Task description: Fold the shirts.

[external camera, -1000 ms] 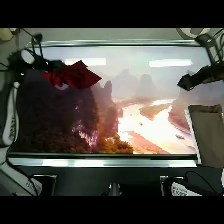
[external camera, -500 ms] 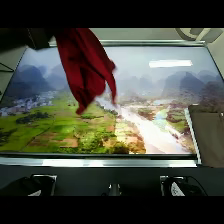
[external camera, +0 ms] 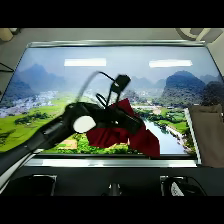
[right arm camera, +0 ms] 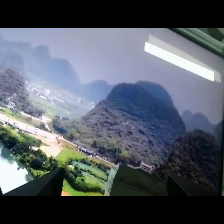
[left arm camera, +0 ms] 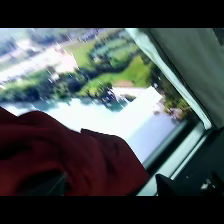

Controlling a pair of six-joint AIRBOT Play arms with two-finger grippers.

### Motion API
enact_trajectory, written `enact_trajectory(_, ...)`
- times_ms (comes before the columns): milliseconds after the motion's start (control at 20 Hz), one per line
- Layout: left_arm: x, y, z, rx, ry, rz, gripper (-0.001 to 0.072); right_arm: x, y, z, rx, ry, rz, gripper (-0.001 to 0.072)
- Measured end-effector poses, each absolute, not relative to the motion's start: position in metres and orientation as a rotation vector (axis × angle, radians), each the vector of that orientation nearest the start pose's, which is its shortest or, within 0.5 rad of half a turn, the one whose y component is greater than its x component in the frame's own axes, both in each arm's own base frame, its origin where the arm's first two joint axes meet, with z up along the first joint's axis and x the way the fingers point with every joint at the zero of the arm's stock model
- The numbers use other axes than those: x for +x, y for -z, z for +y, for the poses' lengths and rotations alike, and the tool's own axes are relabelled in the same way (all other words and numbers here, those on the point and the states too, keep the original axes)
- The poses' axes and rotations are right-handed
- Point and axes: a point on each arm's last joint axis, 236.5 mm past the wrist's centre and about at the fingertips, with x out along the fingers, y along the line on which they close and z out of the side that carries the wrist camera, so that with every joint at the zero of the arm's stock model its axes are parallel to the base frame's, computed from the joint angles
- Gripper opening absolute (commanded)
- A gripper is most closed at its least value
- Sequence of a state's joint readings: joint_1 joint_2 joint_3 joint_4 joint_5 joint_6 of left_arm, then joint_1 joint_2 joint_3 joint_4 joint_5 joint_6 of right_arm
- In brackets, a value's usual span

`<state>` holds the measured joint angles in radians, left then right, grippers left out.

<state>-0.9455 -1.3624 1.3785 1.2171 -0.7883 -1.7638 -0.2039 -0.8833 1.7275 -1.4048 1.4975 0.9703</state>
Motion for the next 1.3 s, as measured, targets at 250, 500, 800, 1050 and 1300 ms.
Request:
enact_trajectory(250, 0.298, -0.102, -0.358, 0.098, 0.736, 1.058, 0.0701, 0.310, -0.262, -0.007, -0.361, -0.298, 0.844, 0.0669)
enact_trajectory(500, 0.324, -0.062, -0.196, 0.153, 0.372, 1.262, 0.0702, 0.306, -0.146, 0.028, -0.189, -0.508, 1.062, 0.0689)
enact_trajectory(800, 0.265, 0.044, -0.178, -0.079, 0.337, 1.489, 0.0584, 0.272, -0.054, 0.071, -0.024, -0.723, 1.183, 0.0689)
enact_trajectory(1050, 0.251, 0.081, -0.200, -0.245, 0.337, 1.525, 0.0586, 0.247, -0.012, 0.096, 0.006, -0.817, 1.230, 0.0711)
enact_trajectory(1300, 0.250, 0.095, -0.223, -0.326, 0.346, 1.519, 0.0360, 0.247, 0.017, 0.124, -0.067, -0.850, 1.190, 0.0714)
